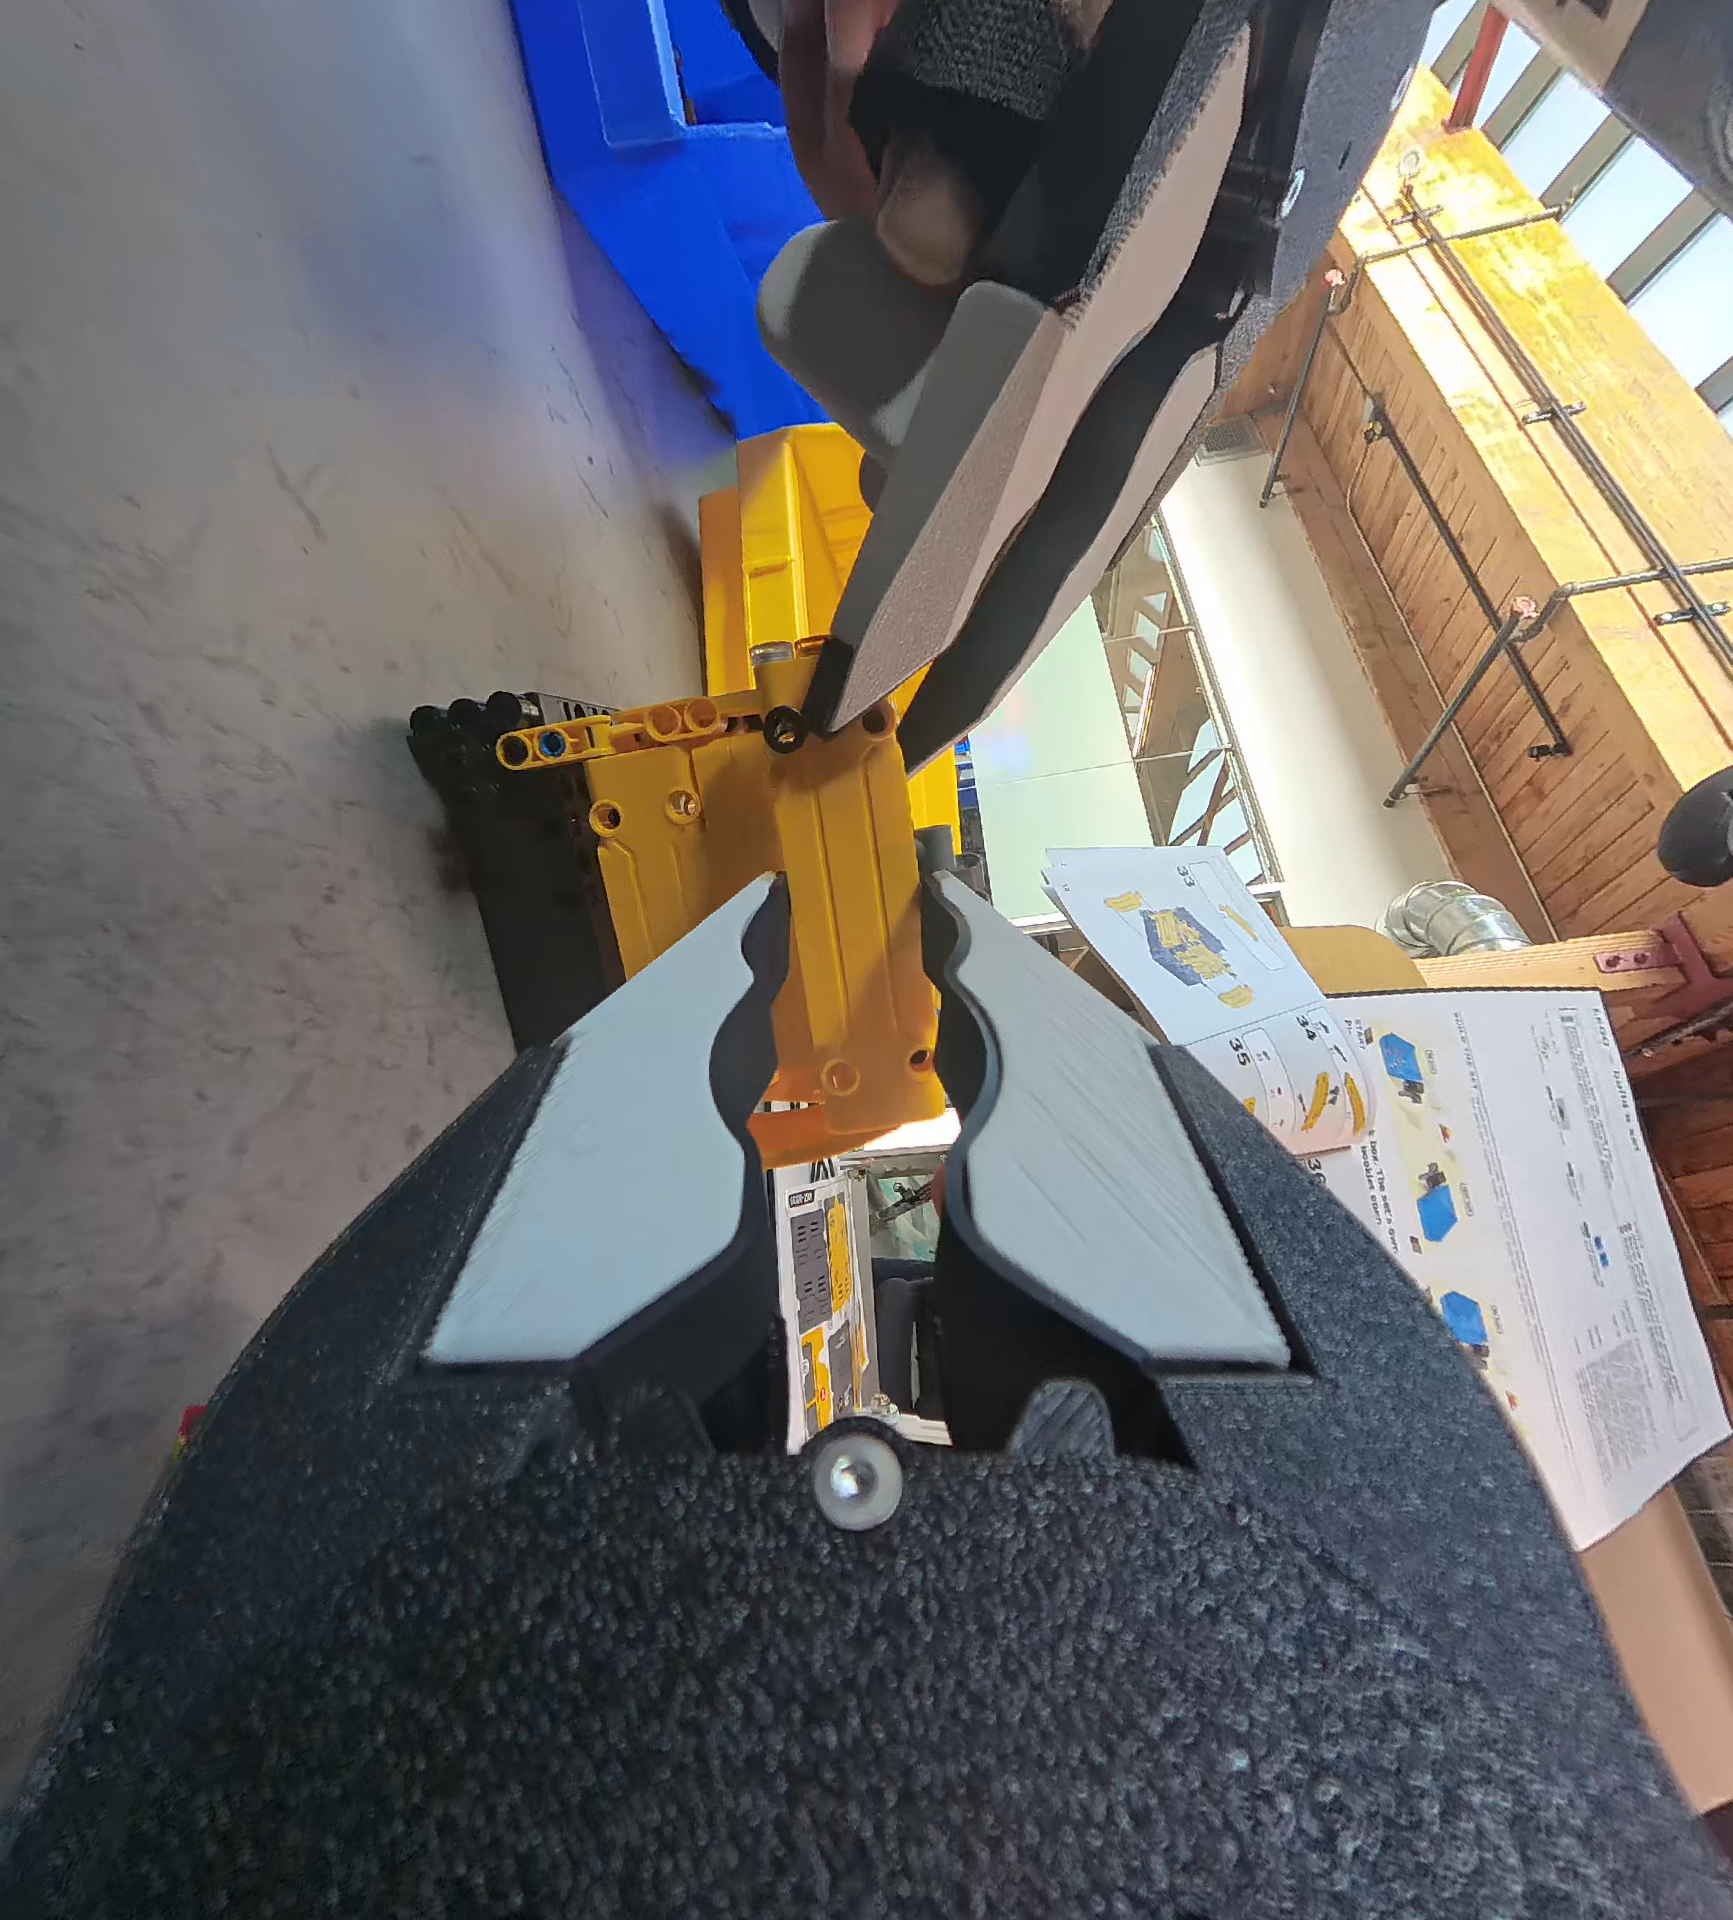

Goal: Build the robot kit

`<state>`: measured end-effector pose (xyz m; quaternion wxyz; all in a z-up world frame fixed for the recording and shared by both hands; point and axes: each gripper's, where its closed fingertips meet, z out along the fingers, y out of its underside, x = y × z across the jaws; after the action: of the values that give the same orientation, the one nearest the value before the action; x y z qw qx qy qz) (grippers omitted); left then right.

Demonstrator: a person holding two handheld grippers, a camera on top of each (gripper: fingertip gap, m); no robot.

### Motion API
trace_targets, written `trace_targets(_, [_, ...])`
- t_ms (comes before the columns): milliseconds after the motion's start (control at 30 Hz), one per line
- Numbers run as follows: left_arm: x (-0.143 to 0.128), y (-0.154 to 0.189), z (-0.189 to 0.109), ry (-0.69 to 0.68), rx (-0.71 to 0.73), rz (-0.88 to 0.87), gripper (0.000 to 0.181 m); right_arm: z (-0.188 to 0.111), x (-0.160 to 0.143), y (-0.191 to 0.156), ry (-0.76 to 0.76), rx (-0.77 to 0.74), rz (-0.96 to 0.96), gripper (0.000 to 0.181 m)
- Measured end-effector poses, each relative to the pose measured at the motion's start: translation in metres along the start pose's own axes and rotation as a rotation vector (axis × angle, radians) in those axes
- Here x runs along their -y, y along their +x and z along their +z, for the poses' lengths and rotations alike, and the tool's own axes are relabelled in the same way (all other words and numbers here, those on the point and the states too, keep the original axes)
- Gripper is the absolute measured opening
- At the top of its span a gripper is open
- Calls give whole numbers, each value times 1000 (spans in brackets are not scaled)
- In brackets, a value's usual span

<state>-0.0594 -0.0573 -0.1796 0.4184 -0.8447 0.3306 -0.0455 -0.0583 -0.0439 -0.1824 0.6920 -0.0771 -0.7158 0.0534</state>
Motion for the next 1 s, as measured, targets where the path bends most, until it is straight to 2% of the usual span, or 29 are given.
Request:
trace_targets(467, [-5, -6, 1, -99, -68, -171, 32, 8, 2, -4, -15, -21, -6, 25])
trace_targets(833, [-10, -10, 3, -247, -167, -279, 33, 17, 0, -5, -19, -63, -17, 25])
trace_targets(1000, [-14, -12, 6, -299, -166, -293, 34, 20, -1, -6, -22, -72, -30, 25])
